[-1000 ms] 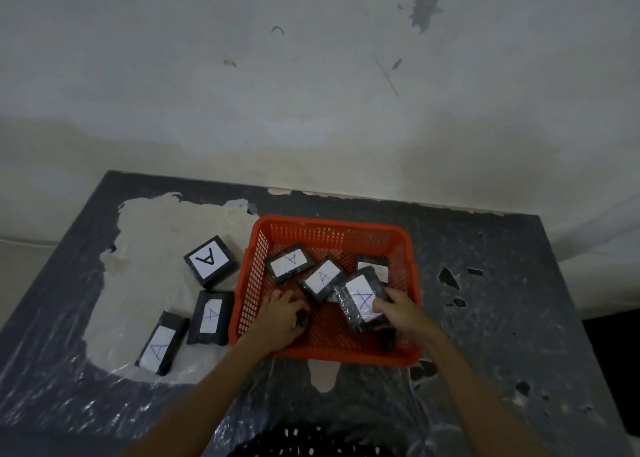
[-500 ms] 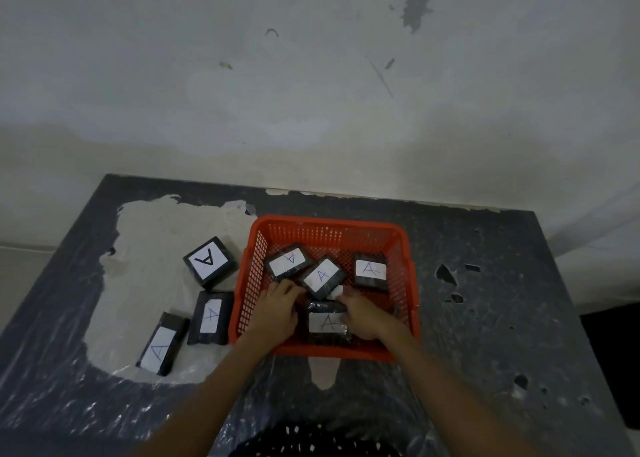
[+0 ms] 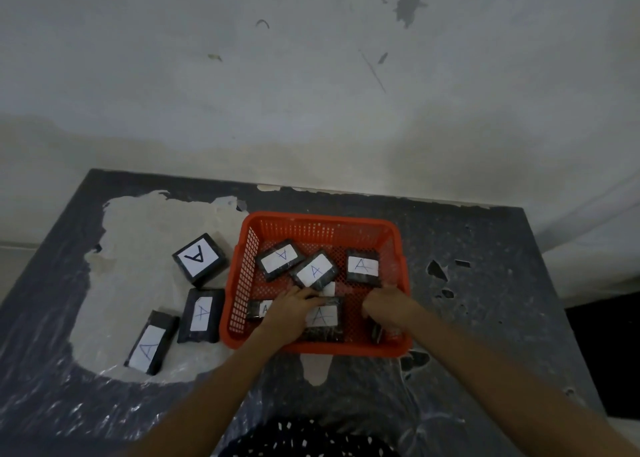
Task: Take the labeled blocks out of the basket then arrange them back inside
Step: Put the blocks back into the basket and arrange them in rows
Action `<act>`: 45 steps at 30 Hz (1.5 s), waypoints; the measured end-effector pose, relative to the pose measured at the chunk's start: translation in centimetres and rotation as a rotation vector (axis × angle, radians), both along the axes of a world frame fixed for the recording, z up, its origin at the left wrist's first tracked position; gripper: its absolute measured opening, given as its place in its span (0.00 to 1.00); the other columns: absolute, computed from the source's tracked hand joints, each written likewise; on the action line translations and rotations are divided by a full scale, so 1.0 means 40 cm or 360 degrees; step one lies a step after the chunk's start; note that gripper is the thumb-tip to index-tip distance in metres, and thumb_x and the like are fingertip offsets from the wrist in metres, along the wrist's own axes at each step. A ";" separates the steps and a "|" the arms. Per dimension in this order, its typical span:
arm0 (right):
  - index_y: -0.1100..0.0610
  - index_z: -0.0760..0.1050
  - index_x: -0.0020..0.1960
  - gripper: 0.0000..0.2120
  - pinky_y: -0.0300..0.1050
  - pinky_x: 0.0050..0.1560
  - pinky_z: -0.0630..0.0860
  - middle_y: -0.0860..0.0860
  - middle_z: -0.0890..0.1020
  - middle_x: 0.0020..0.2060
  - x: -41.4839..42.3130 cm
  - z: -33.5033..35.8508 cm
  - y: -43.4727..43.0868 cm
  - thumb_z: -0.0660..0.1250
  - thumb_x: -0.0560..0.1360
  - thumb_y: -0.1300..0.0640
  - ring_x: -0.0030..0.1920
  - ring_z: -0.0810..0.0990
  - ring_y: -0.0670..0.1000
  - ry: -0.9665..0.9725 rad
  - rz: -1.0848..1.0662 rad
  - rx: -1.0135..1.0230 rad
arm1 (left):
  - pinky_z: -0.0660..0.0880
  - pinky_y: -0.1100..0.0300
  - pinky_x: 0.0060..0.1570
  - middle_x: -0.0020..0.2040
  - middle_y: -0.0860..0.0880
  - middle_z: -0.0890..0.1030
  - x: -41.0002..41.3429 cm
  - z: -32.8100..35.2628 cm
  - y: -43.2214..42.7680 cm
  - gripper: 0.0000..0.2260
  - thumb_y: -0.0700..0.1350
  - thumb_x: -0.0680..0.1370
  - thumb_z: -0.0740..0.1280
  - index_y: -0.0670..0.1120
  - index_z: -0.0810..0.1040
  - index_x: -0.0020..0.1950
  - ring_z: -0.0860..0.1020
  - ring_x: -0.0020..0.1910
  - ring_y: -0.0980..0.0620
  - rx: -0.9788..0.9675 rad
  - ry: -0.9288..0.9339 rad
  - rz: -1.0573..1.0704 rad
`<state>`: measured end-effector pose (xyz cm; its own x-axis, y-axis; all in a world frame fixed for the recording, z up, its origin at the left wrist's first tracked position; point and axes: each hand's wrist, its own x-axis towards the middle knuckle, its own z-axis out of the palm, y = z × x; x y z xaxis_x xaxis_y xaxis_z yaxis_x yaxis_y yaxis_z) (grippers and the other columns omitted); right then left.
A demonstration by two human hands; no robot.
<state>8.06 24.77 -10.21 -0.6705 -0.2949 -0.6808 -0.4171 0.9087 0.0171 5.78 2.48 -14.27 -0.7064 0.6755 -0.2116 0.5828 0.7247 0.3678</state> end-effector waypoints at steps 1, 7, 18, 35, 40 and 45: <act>0.60 0.79 0.53 0.10 0.52 0.55 0.73 0.56 0.82 0.52 -0.002 0.001 -0.003 0.62 0.76 0.65 0.51 0.80 0.56 -0.0024 -0.0042 -0.0056 | 0.66 0.51 0.64 0.69 0.50 0.70 -0.001 0.000 -0.003 0.26 0.35 0.73 0.63 0.52 0.68 0.69 0.66 0.66 0.47 0.0004 0.0000 0.0007; 0.53 0.71 0.63 0.17 0.51 0.58 0.75 0.51 0.76 0.58 -0.040 0.046 0.031 0.67 0.75 0.56 0.56 0.76 0.52 -0.0347 -0.0780 -0.0601 | 0.66 0.50 0.65 0.68 0.51 0.69 -0.005 -0.002 -0.016 0.24 0.35 0.74 0.61 0.52 0.70 0.68 0.66 0.67 0.47 -0.0011 0.0017 0.0025; 0.59 0.71 0.63 0.15 0.50 0.57 0.76 0.57 0.77 0.58 -0.020 0.016 -0.012 0.59 0.77 0.62 0.55 0.78 0.56 -0.0408 -0.0622 -0.0222 | 0.67 0.51 0.65 0.67 0.48 0.69 -0.008 -0.006 -0.024 0.23 0.39 0.74 0.62 0.51 0.69 0.68 0.66 0.66 0.48 0.0019 -0.0029 0.0017; 0.54 0.66 0.58 0.16 0.44 0.40 0.83 0.52 0.77 0.51 0.025 0.018 -0.003 0.67 0.74 0.62 0.49 0.80 0.50 -0.0317 -0.1806 -0.1302 | 0.73 0.73 0.42 0.49 0.52 0.77 0.023 0.027 0.120 0.16 0.43 0.76 0.66 0.46 0.70 0.63 0.76 0.46 0.60 0.0992 -0.0898 0.0850; 0.56 0.68 0.63 0.21 0.52 0.55 0.79 0.54 0.79 0.54 0.033 0.040 0.018 0.68 0.72 0.59 0.53 0.79 0.53 0.0055 -0.1500 -0.1025 | 0.72 0.70 0.40 0.48 0.48 0.73 0.005 0.032 0.192 0.10 0.37 0.77 0.65 0.42 0.68 0.57 0.73 0.48 0.50 0.1059 -0.1142 0.1063; 0.58 0.69 0.63 0.19 0.44 0.51 0.75 0.56 0.79 0.56 0.010 0.097 0.070 0.67 0.73 0.62 0.55 0.79 0.55 0.0552 -0.1432 -0.1057 | 0.67 0.65 0.52 0.58 0.44 0.76 -0.022 0.018 0.232 0.12 0.37 0.77 0.63 0.42 0.73 0.61 0.73 0.56 0.50 0.0616 -0.0840 0.0375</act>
<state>8.45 27.58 -6.35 -0.9383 0.1518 -0.3109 0.3148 0.7471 -0.5854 4.90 11.75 -13.57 -0.7125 0.6127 -0.3420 0.0979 0.5694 0.8162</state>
